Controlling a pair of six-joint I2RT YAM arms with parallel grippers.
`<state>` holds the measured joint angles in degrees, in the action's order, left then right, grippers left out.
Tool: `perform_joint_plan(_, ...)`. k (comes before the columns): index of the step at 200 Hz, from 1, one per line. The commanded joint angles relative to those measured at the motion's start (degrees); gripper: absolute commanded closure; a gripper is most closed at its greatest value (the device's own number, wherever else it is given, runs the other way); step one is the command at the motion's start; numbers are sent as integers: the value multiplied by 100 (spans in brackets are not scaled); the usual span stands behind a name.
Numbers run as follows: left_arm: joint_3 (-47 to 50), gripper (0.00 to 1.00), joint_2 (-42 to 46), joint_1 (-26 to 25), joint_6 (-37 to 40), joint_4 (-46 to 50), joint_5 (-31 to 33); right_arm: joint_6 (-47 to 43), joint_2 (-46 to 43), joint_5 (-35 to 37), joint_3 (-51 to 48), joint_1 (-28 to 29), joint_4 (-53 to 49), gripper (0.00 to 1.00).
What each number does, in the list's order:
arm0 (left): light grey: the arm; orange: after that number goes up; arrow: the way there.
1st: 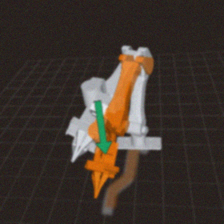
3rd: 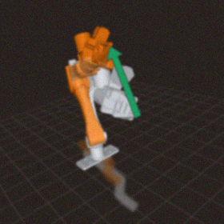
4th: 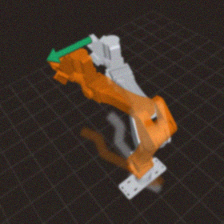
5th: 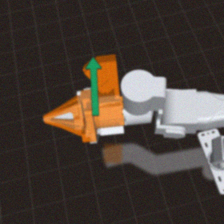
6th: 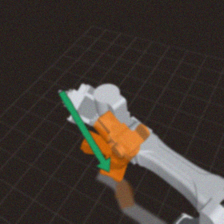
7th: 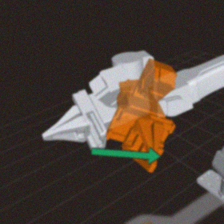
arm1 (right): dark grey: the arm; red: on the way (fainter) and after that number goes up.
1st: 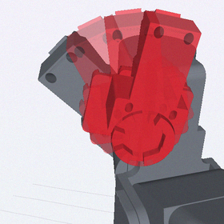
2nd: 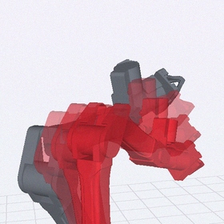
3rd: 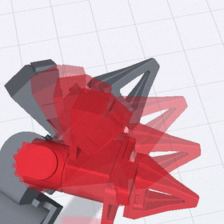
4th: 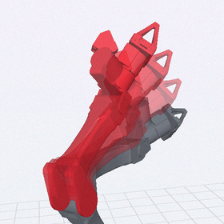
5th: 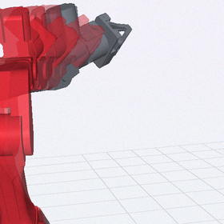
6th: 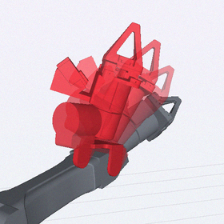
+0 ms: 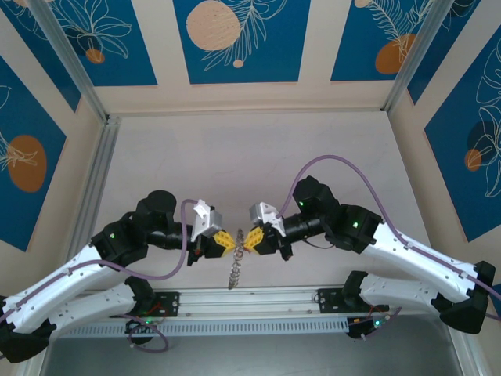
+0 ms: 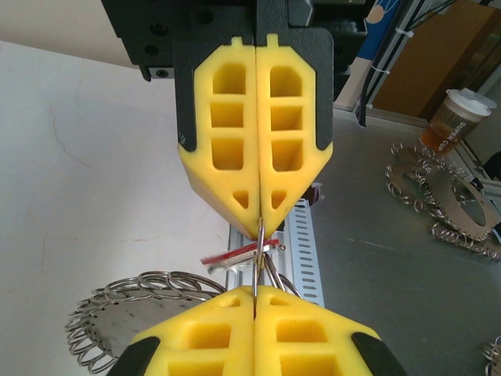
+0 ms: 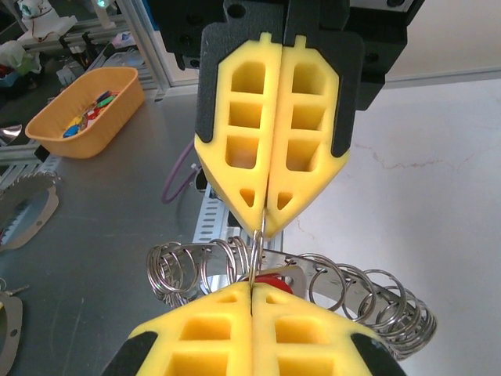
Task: Put the keys on the keyring
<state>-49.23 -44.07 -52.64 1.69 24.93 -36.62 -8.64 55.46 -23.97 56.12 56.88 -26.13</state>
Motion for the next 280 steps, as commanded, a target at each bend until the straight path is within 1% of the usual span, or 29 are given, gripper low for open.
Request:
perform_joint_plan(1,-122,100,8,-88,69,-203,-106,-145,52,29,96,81,-20,100)
perform_joint_plan(107,-139,100,-18,-84,77,-163,-74,-247,-24,342,323,273,-120,100)
perform_joint_plan(161,-157,100,-30,-97,94,-140,-56,-234,-28,275,391,288,-8,100)
perform_joint_plan(222,-157,100,-39,-97,94,-141,-43,-314,25,306,503,352,-146,100)
perform_joint_plan(280,-140,100,48,-97,60,-186,-85,-479,207,696,585,606,-521,100)
